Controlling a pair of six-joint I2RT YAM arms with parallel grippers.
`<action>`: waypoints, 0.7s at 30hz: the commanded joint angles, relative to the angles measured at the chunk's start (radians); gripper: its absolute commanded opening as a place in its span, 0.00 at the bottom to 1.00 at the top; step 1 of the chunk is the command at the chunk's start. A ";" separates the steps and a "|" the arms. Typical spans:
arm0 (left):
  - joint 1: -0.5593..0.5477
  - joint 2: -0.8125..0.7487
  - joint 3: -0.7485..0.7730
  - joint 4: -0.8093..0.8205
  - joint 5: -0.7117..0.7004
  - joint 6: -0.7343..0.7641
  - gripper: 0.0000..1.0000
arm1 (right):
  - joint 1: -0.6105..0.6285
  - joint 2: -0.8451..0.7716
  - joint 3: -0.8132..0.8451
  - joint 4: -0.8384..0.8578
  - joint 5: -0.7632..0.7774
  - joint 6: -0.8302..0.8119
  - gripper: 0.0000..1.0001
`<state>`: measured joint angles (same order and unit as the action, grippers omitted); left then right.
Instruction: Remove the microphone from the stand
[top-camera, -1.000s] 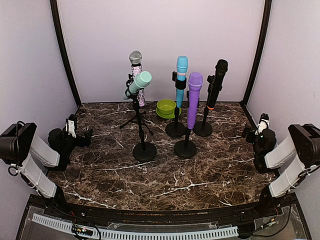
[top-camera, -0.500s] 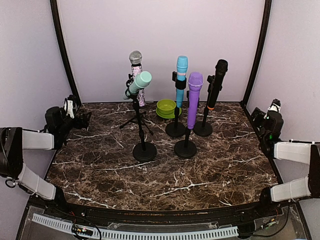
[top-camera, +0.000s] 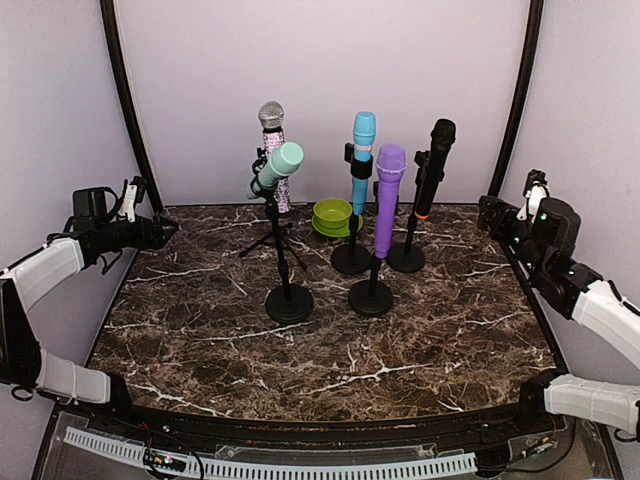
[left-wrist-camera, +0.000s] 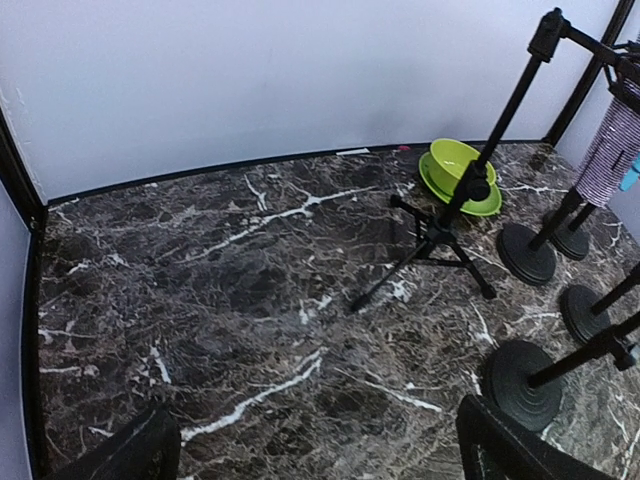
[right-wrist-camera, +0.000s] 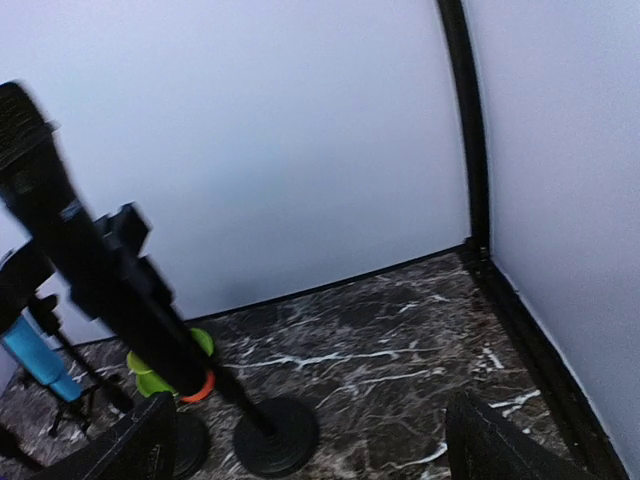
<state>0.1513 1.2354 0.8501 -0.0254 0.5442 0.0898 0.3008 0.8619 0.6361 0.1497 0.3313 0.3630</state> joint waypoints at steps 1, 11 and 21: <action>0.008 -0.084 0.025 -0.171 0.079 0.020 0.99 | 0.246 -0.067 0.035 -0.120 0.126 -0.067 0.91; 0.011 -0.149 0.105 -0.376 0.059 0.071 0.99 | 0.922 0.180 0.205 -0.145 0.569 -0.164 0.86; 0.011 -0.222 0.104 -0.510 0.157 0.173 0.99 | 1.015 0.592 0.498 0.001 0.343 -0.219 0.84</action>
<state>0.1555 1.0470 0.9337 -0.4500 0.6559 0.2035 1.3159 1.3273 1.0187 0.0410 0.7712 0.1886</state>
